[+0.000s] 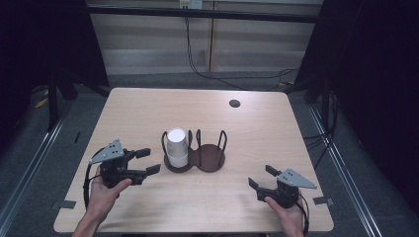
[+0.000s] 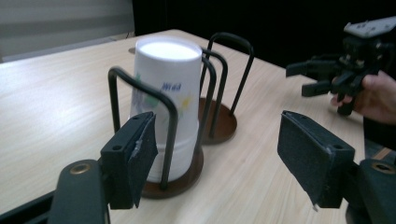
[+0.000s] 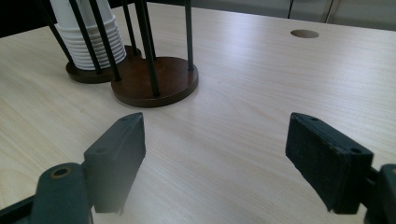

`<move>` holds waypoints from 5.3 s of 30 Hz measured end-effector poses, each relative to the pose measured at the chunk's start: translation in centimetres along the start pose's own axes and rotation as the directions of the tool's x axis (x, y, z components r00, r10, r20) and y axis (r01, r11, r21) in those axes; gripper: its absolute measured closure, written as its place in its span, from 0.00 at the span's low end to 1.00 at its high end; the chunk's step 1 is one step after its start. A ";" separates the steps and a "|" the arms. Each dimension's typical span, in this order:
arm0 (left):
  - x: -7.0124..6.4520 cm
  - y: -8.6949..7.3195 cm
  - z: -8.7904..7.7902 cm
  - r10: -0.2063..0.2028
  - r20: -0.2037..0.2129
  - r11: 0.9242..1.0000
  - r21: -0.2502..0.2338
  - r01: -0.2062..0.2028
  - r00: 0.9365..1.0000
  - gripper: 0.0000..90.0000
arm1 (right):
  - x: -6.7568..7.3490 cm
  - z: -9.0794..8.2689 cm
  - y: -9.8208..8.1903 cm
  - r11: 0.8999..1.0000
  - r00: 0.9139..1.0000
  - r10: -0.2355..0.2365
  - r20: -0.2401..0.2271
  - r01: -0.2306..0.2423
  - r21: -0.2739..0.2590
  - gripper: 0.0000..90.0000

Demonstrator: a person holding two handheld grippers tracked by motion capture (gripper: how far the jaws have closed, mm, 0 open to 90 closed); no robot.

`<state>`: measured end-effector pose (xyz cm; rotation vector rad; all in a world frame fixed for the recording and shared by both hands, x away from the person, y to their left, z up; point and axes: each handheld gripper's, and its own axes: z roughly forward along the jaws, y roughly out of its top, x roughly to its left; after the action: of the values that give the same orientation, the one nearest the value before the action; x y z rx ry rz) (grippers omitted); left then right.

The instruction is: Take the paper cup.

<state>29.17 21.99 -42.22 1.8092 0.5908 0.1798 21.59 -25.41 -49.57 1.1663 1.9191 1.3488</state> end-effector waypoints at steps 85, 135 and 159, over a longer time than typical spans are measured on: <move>1.3 11.5 12.2 0.301 0.008 0.689 0.690 -0.223 0.954 0.31 | 0.3 -0.2 -0.2 1.000 0.997 -0.014 -0.077 0.016 0.015 0.22; 1.4 12.6 11.1 0.230 0.011 0.731 0.658 -0.180 0.973 0.40 | 0.4 -0.1 -0.3 1.000 0.997 -0.011 -0.076 0.012 0.023 0.21; 1.5 13.6 9.8 0.200 0.007 0.770 0.618 -0.162 0.980 0.40 | 0.5 0.0 -0.2 1.000 0.997 -0.010 -0.077 0.012 0.022 0.21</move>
<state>38.59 11.51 -33.04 2.5160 0.5511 0.1841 21.24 -25.07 -49.73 1.1277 1.9962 1.3890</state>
